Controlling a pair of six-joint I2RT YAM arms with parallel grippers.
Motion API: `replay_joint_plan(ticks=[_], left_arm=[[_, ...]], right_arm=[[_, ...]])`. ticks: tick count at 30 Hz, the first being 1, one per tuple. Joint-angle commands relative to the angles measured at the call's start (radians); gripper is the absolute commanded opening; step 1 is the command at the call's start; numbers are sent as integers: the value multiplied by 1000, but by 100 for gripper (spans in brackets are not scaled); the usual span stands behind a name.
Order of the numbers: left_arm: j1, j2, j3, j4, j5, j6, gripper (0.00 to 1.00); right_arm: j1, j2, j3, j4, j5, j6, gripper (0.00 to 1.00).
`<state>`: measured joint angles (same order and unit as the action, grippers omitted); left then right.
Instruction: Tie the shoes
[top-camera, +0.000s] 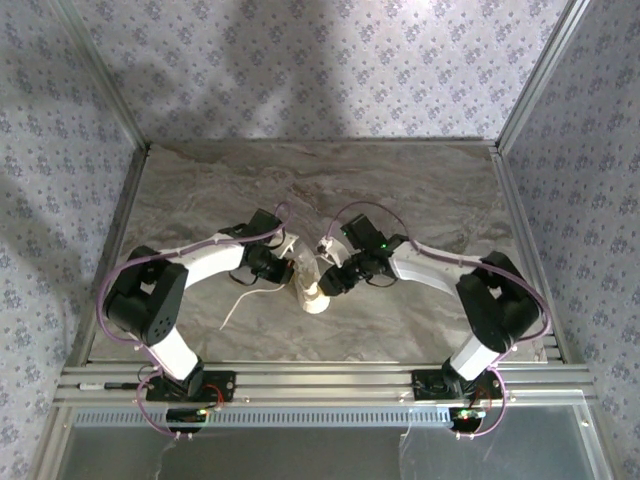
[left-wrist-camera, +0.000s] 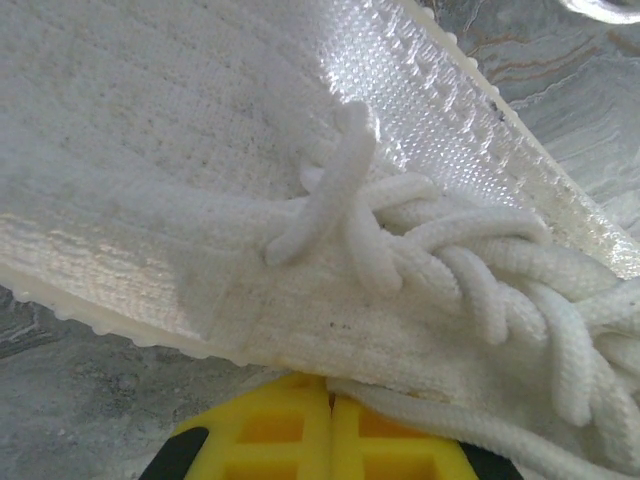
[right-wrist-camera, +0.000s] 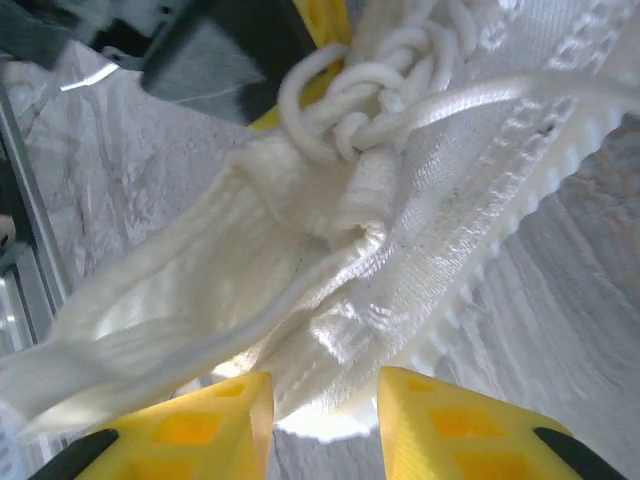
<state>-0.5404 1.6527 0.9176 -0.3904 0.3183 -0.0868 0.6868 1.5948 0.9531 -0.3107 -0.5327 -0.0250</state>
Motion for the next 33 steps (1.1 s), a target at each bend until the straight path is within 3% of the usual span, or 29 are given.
replay_joint_plan(ticks=[1,5,8,14,21,24,26,27,28,29,30,33], left_arm=[[20,17,23,137,-51,26,0],[21,4,-5,147,-50,28,0],[22,-1,-17,156,-42,27,0],[27,-23,-35,154,-37,16,0],[43,-65,-51,138,-41,8,0],[59,-76,-51,118,-41,14,0],[72,-88,-54,107,-44,18,0],[76,-97,-56,100,-47,21,0],[78,-109,-58,88,-55,25,0],[80,-122,-59,74,-67,29,0],[80,-140,-61,56,-83,35,0],[82,-199,-76,5,-134,35,0]], right_arm=[[-38,-57,71,-174,119,-162,37],[-46,8,150,-203,324,-328,46],[-37,90,216,-175,367,-467,52],[-36,252,346,-177,294,-670,57],[-37,390,432,-153,150,-707,73],[-8,446,470,-145,131,-705,73],[8,475,495,-137,130,-687,64],[10,479,498,-126,129,-667,52],[10,476,492,-106,139,-642,33],[10,460,475,-72,170,-597,7],[7,443,455,-46,200,-561,0],[-24,352,349,50,266,-455,0]])
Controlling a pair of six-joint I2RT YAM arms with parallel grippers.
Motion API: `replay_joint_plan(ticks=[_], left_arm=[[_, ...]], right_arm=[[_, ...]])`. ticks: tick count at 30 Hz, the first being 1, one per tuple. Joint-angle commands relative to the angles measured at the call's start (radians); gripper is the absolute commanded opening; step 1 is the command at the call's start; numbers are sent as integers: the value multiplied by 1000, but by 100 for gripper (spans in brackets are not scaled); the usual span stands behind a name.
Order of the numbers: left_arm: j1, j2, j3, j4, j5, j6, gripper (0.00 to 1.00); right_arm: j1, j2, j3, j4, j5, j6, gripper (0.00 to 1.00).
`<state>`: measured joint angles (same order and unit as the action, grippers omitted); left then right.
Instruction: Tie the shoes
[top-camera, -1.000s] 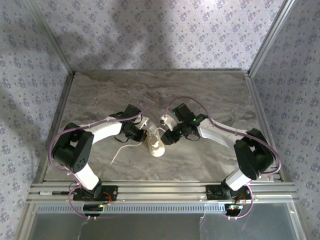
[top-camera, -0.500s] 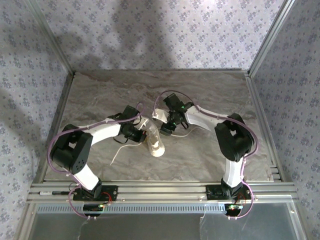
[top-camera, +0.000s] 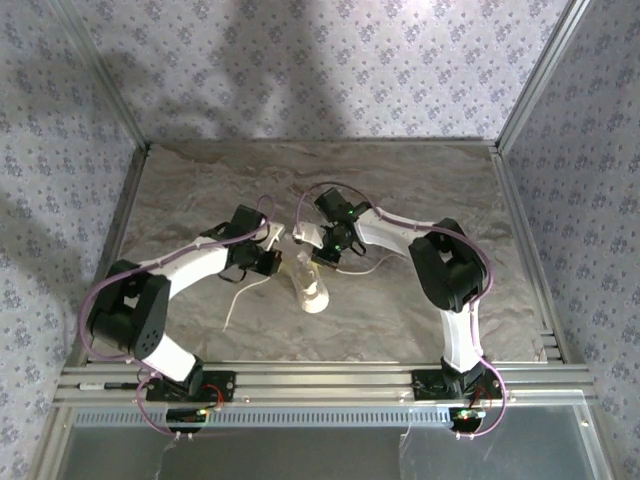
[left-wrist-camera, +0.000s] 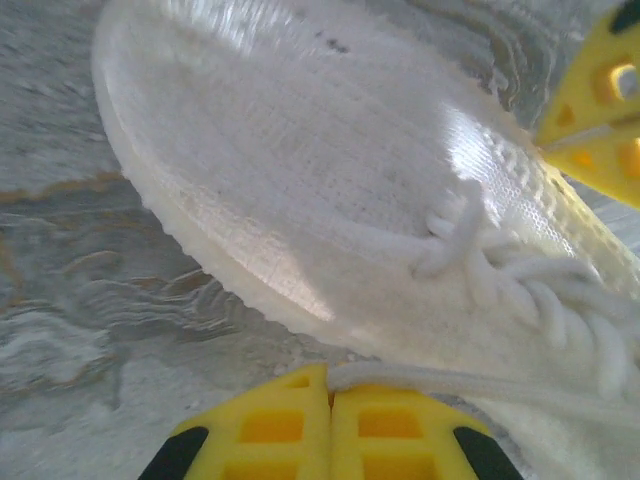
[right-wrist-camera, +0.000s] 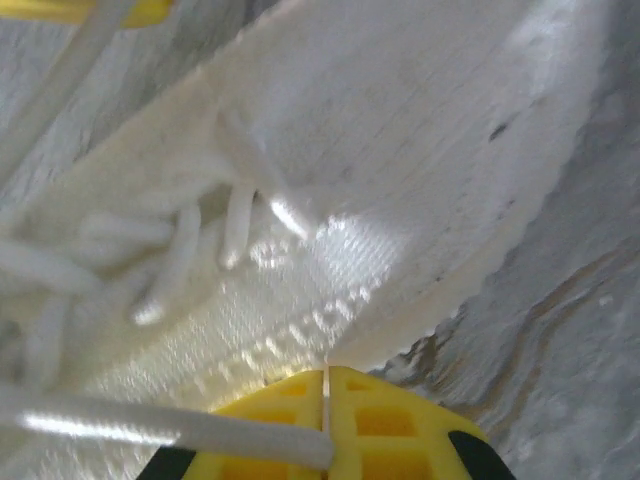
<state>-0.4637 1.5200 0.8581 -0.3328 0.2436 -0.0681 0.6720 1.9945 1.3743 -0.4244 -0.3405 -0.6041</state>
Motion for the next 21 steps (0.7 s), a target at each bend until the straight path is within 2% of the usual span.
replay_joint_plan(ticks=[1,6,12,17,21], left_arm=[[6,-86,-23,-71,-78,11,0],[7,-186,-23,-205,-217,-86,0],[-37,-250,-38,-388,-236,-234,0],[-64,-363,-152,-418,-254,-343,0],[-93,-384,-208,-412,-263,-393,0]], right_arm=[[-19,-77,-104,188,94,148,0],[-39,-160,-173,167,158,207,0],[-43,-163,-200,88,163,254,0],[-59,-149,-190,28,155,280,0],[-75,-127,-150,-30,128,294,0]])
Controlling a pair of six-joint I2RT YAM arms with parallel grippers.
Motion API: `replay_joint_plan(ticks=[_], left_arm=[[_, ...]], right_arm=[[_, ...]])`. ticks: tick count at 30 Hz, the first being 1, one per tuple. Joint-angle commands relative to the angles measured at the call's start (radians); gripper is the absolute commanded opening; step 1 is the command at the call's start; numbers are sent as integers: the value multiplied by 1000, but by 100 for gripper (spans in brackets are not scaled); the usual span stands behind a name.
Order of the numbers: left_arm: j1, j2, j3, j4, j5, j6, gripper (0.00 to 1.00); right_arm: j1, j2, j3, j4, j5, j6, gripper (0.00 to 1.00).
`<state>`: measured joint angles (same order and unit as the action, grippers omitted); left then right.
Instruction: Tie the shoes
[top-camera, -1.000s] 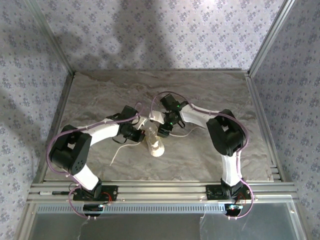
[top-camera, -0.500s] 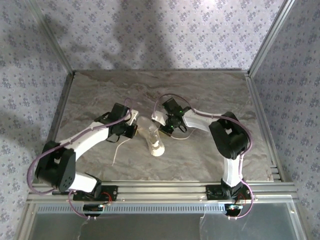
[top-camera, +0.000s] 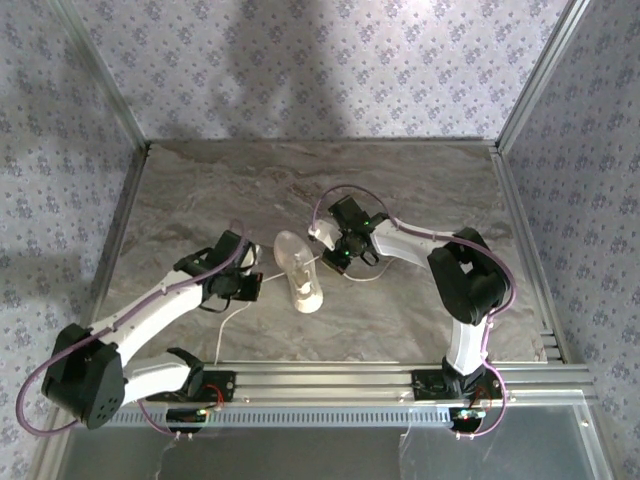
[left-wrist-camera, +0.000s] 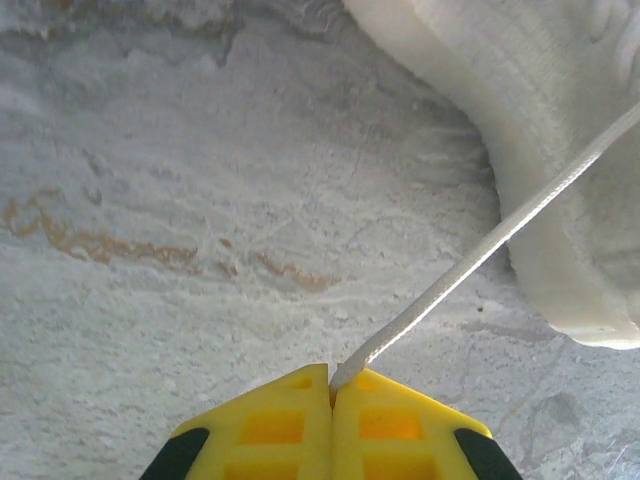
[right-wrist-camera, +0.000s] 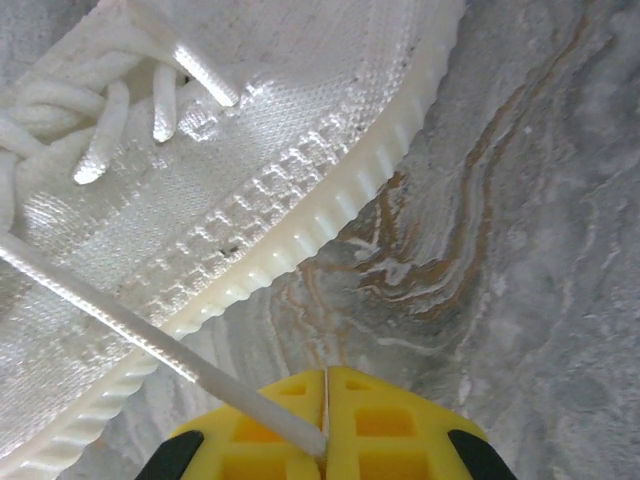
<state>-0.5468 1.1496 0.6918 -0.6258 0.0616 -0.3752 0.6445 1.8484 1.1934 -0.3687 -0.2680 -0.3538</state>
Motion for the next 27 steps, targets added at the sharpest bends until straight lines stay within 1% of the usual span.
replay_joint_plan(ticks=[1,5,8,11,14,16,18,19,20,22,23,24,25,27], left_arm=[[-14,-11,-45,-116,-84,-92,0],[-14,15,-46,-129,-101,-105,0],[-15,16,-48,-133,-125,-113,0],[-15,14,-50,-129,-125,-110,0],[-24,7,-47,-108,-122,-79,0],[-40,-14,-42,-65,-114,-48,0],[-44,-50,-43,9,-77,-12,0],[-43,-70,-46,42,-67,-1,0],[-43,-93,-48,84,-58,15,0],[-43,-134,-59,176,-25,60,0],[-44,-155,-67,226,-15,82,0],[-45,-171,-76,275,4,117,0],[-45,-184,-83,305,17,146,0],[-45,-194,-79,340,32,205,0]], right_arm=[[-49,25,37,-95,53,45,0],[-54,65,80,-164,44,60,0],[-62,65,77,-171,51,85,0],[-78,61,74,-173,38,104,0],[-78,58,72,-177,-34,72,0],[-78,43,51,-154,-116,54,0],[-73,23,26,-120,-154,52,0],[-70,14,19,-109,-163,49,2],[-68,6,11,-98,-171,48,8],[-65,-7,8,-85,-194,42,15],[-61,-14,8,-81,-199,41,21],[-58,-21,8,-79,-207,35,25],[-56,-27,8,-79,-214,32,26],[-50,-42,8,-79,-226,26,31]])
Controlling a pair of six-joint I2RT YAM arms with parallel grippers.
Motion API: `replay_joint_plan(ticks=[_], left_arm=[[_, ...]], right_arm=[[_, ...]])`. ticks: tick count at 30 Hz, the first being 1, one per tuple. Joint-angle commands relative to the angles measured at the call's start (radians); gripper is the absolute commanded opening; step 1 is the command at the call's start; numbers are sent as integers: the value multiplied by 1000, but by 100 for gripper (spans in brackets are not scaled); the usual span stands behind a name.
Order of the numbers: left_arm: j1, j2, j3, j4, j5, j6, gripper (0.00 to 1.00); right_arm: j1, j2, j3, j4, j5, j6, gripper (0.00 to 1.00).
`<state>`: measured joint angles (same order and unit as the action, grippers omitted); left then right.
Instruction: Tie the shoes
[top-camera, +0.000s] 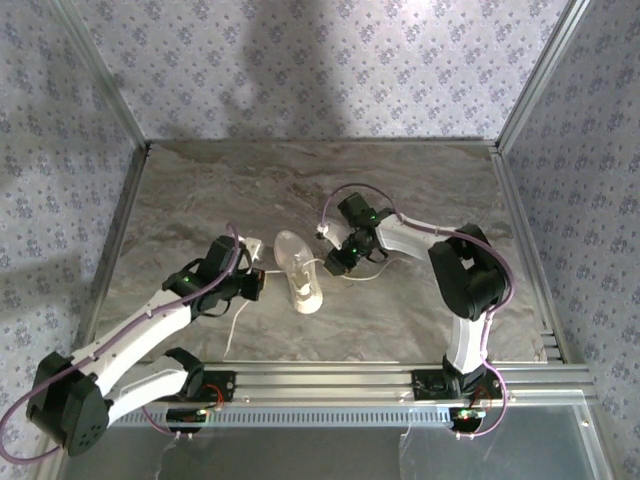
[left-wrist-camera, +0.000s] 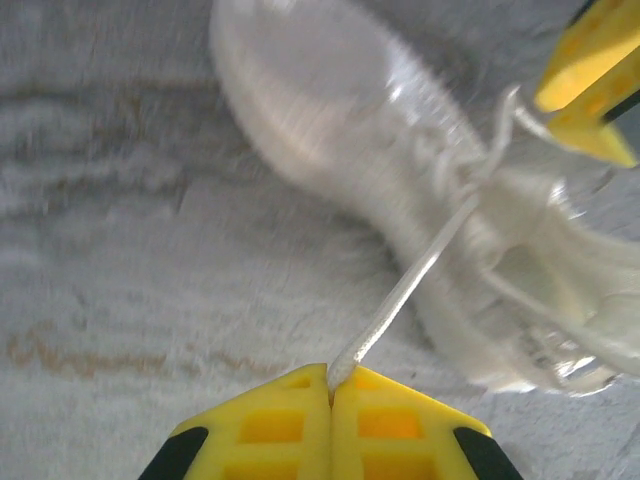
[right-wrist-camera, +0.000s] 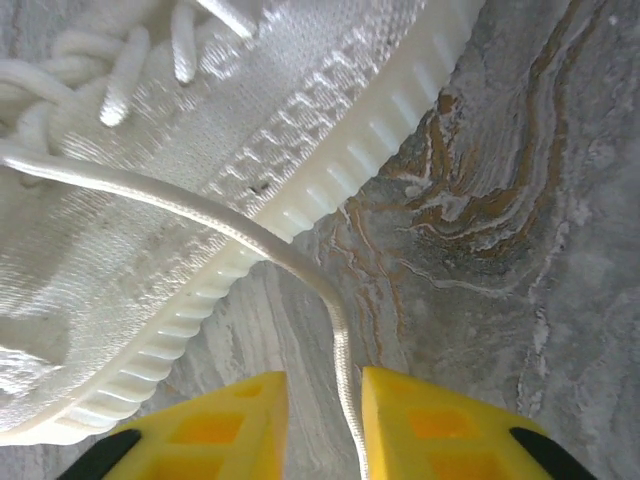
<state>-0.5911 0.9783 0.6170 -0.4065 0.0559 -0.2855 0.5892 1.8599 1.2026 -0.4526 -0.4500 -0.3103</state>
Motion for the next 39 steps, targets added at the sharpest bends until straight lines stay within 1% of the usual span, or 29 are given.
replay_joint_plan(ticks=[1,5,9,13,17,21,28,33,36,37,38,39], left_arm=[[0,-20,-1,128,48,138,0],[0,9,18,169,111,203,0],[0,32,18,262,161,230,0],[2,65,22,337,187,230,0],[5,126,39,387,254,229,0],[16,192,69,393,310,221,0],[58,244,103,404,400,181,0],[75,246,118,358,442,207,0],[82,247,122,326,469,228,0],[85,247,121,319,475,234,0],[87,249,121,312,479,239,0],[89,248,119,307,484,242,1]], right_arm=[[7,-59,-1,4,-48,-20,34],[17,-117,-68,34,-71,-24,44],[33,-191,-118,119,-82,11,47],[73,-222,-146,230,-75,59,53],[111,-191,-136,310,-75,98,54],[126,-157,-142,392,-93,131,54],[141,-108,-142,462,-93,131,55],[140,-90,-144,500,-82,123,52],[141,-85,-153,528,-78,130,47],[141,-84,-156,535,-76,132,44],[140,-81,-156,542,-75,135,37],[140,-79,-157,546,-75,137,27]])
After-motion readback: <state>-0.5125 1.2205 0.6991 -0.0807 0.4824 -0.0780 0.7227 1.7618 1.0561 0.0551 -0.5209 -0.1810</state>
